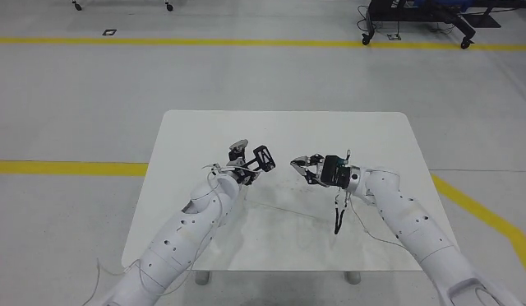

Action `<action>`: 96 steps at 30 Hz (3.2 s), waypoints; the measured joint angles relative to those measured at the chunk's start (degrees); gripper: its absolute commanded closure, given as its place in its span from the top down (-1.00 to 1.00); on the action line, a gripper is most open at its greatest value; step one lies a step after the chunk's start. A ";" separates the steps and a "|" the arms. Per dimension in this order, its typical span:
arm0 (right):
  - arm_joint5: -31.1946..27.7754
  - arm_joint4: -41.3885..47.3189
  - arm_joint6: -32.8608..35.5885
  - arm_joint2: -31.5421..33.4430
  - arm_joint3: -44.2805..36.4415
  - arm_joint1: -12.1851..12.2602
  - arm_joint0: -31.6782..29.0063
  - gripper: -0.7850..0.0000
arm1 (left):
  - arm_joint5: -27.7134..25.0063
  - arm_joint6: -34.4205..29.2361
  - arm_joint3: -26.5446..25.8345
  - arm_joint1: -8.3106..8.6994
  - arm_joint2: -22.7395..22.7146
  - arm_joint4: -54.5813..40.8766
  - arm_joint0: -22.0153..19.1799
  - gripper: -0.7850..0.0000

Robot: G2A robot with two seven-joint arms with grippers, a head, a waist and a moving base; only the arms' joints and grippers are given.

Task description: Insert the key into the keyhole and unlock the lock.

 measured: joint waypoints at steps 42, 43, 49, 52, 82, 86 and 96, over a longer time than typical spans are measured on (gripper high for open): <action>-14.05 47.80 11.35 -2.94 7.74 -4.89 0.50 -1.00 | -46.22 25.45 14.68 4.61 -6.82 -96.24 -3.77 0.53; -14.05 47.84 11.38 -2.94 7.74 -4.89 0.50 -1.00 | -46.22 25.41 14.69 4.61 -6.81 -92.80 -3.78 0.40; -14.05 47.88 11.40 -2.94 7.75 -4.89 0.50 -1.00 | -46.22 25.36 14.69 4.61 -6.81 -89.57 -3.78 0.01; -14.05 47.88 11.40 -2.94 7.75 -4.89 0.50 -1.00 | -46.22 25.36 14.69 4.61 -6.81 -89.57 -3.78 0.80; -14.05 72.96 32.47 -5.87 4.51 -6.14 0.71 -1.00 | -41.32 8.40 14.30 4.20 -4.24 -98.15 -4.24 0.47; -14.05 78.67 37.81 -6.83 4.88 -6.23 1.35 -1.00 | -41.30 7.23 14.37 4.13 -4.30 -99.03 -4.32 0.03; -14.05 85.59 44.78 -7.72 5.75 -6.58 2.44 -1.00 | -41.07 6.11 14.66 3.78 -4.19 -99.11 -4.43 -0.19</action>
